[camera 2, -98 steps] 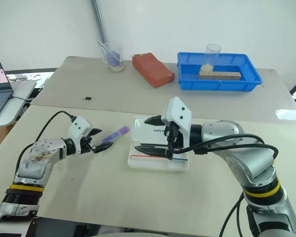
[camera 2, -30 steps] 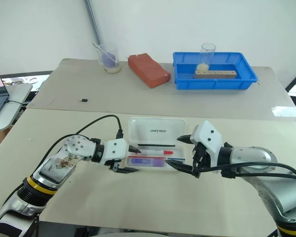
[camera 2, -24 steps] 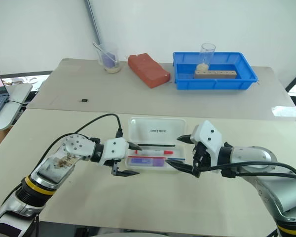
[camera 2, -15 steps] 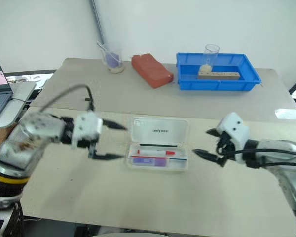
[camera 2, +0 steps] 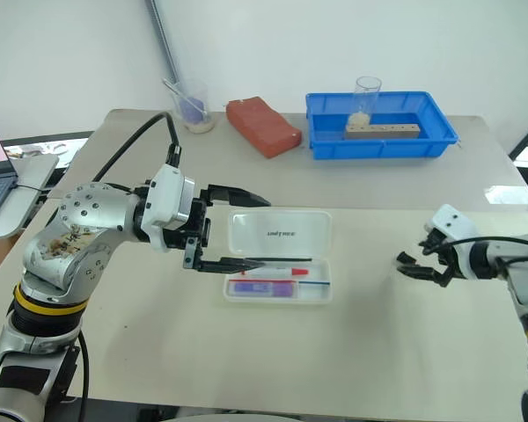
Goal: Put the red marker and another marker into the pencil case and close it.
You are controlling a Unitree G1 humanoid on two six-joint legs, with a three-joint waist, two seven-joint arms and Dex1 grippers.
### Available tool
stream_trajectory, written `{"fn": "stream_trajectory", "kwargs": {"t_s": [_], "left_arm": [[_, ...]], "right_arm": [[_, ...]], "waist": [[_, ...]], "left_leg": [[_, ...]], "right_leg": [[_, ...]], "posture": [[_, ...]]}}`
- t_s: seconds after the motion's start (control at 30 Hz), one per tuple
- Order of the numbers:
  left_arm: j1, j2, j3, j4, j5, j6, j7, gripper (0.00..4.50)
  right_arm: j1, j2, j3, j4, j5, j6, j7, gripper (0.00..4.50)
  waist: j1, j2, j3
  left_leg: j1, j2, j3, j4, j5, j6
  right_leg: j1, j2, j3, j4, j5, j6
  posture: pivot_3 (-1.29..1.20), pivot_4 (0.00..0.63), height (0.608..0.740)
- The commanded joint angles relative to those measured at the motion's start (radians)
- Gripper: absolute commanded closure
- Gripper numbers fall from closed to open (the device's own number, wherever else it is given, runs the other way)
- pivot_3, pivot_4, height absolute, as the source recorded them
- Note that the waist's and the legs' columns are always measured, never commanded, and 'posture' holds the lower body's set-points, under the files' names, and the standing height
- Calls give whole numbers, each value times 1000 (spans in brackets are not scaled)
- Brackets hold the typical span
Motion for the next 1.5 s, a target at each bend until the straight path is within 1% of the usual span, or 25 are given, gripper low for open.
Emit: {"fn": "stream_trajectory", "kwargs": {"t_s": [0.03,0.07,0.13,0.4,0.47,0.5,0.6,0.73,0.83,0.9,0.93,1.0,1.17,1.27,1.4,1.47,1.5], "left_arm": [[0,13,11,-41,-15,9,18,36],[1,14,12,-41,-15,10,22,36],[8,17,15,-37,-17,13,30,0],[22,28,7,-33,-17,2,20,0],[22,28,6,-29,-19,-3,14,0],[23,29,5,-28,-20,-3,9,0],[30,46,-3,-25,-20,1,-17,0],[77,118,-48,-21,10,-17,-102,0],[105,161,-84,-20,49,-54,-145,0],[119,173,-97,-22,68,-79,-160,0],[122,174,-98,-24,70,-83,-162,0],[123,171,-97,-32,66,-80,-159,0],[134,168,-98,-49,61,-75,-151,0],[139,168,-96,-57,59,-71,-144,0],[110,166,-90,-80,39,-19,-124,0],[106,169,-87,-90,30,4,-115,0],[107,173,-83,-95,26,13,-113,0]], "right_arm": [[-44,14,17,64,-44,-33,21,0],[-47,18,20,70,-43,-35,36,0],[-54,27,20,83,-54,-28,37,532],[-31,31,3,75,-61,-23,59,3239],[-19,28,-12,31,-42,-20,70,3955],[-10,28,-23,-9,-26,-15,79,4228],[32,33,-51,-228,74,80,131,4259],[66,52,-34,-572,194,232,137,4259],[68,62,2,-709,227,294,131,4259],[74,69,42,-743,212,281,130,4259],[75,74,61,-746,202,271,127,4259],[74,85,95,-736,176,240,119,4259],[55,127,165,-694,118,183,103,4259],[44,143,186,-665,90,157,101,4259],[30,142,203,-620,57,109,119,4259],[23,143,195,-618,65,110,126,3225],[20,143,187,-622,76,119,129,2901]], "waist": [[6,0,0],[8,0,0],[8,0,0],[5,0,0],[5,0,0],[5,0,0],[4,1,1],[-5,3,2],[2,2,3],[10,2,3],[13,1,3],[17,-1,4],[15,-1,4],[12,0,4],[11,0,4],[11,0,4],[11,0,4]], "left_leg": [[0,0,0,0,0,0],[0,0,0,1,0,0],[0,-1,0,1,0,0],[2,-2,-1,2,0,0],[1,-2,-1,2,0,0],[1,-2,-2,2,0,0],[1,-2,-2,1,0,0],[2,-2,-4,0,0,0],[2,-2,-5,-1,0,0],[1,-2,-5,0,0,-1],[2,-3,-5,1,0,-1],[1,-3,-5,1,0,-1],[-1,-4,-6,1,0,0],[-3,-4,-7,1,0,0],[-3,-4,-7,1,0,0],[-3,-4,-7,1,0,0],[-3,-4,-7,1,0,0]], "right_leg": [[1,0,0,0,0,0],[2,0,0,-1,0,0],[3,-1,0,-1,0,1],[6,-1,-1,-1,0,1],[6,-1,-1,-1,0,1],[6,-1,-1,-1,0,1],[6,-1,-1,-1,0,1],[5,-1,-1,-1,-1,1],[5,0,-1,-1,-1,1],[5,-1,-2,-1,-1,1],[1,-1,-2,-1,-1,1],[1,-3,-2,-2,-1,1],[-1,-3,-1,-1,-1,1],[0,-1,-1,0,-1,0],[0,-1,-1,1,-1,0],[-1,-1,-1,1,-1,0],[-1,-1,-1,0,-1,0]], "posture": [[0,150,740],[0,150,740],[0,150,740],[0,150,740],[0,150,740],[0,150,740],[0,150,740],[0,150,740],[0,150,740],[0,150,740],[0,150,740],[0,150,740],[0,150,740],[0,150,740],[0,150,740],[0,150,740],[0,150,740]]}}
